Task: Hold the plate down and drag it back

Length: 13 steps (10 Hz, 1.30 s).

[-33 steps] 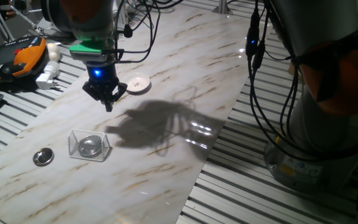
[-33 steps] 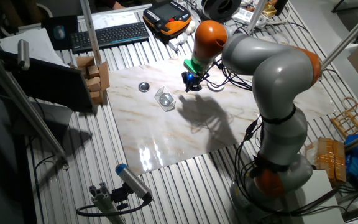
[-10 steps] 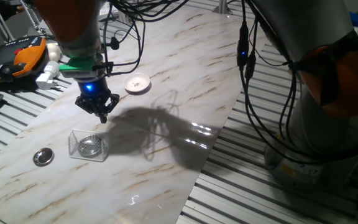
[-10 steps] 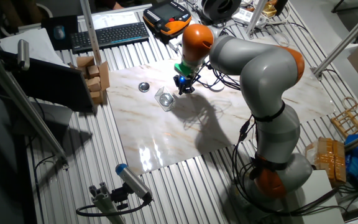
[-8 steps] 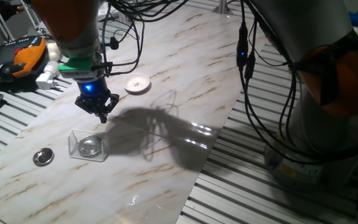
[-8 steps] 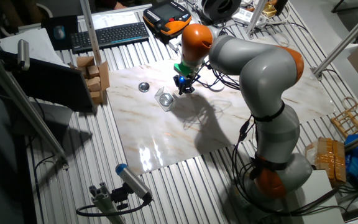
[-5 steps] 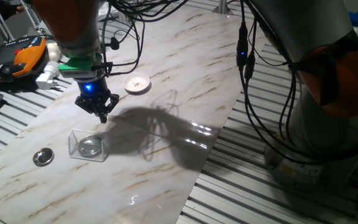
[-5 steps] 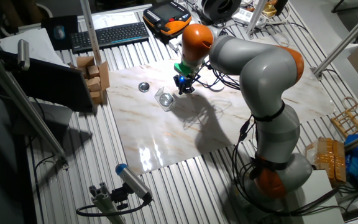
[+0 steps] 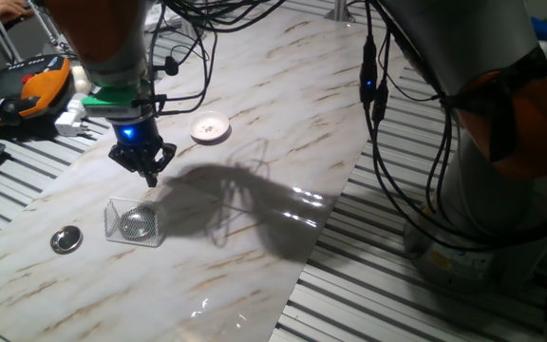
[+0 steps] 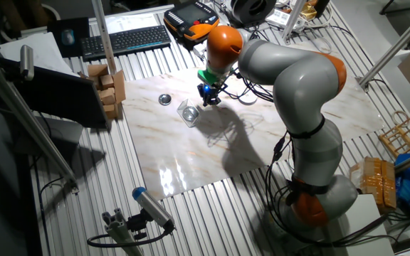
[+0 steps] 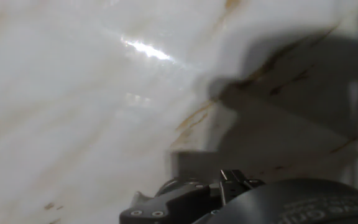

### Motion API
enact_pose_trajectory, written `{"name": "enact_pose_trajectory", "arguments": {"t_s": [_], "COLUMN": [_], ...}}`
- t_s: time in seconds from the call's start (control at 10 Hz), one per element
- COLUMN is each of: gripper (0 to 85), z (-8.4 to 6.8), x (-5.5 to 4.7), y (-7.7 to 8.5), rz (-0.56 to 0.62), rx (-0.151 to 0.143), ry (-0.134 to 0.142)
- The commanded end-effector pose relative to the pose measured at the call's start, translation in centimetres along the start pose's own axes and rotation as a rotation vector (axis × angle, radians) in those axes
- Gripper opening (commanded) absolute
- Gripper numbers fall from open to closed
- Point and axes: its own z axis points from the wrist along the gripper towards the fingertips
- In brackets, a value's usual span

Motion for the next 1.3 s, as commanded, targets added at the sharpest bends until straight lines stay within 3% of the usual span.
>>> {"name": "enact_pose_trajectory", "arguments": {"t_s": [0.0, 0.3, 0.5, 0.9, 1.2], "gripper": [0.0, 0.0, 0.0, 0.0, 0.0], "z": [0.3, 1.4, 2.0, 2.8, 2.9], "x": [0.1, 0.3, 0.4, 0.4, 0.9], "y": [0.3, 1.3, 1.7, 2.1, 2.1], "rz": [0.004, 0.025, 0.035, 0.089, 0.092], "rx": [-0.005, -0.024, -0.023, -0.031, -0.033], "ry": [0.007, 0.049, 0.052, 0.135, 0.151]}}
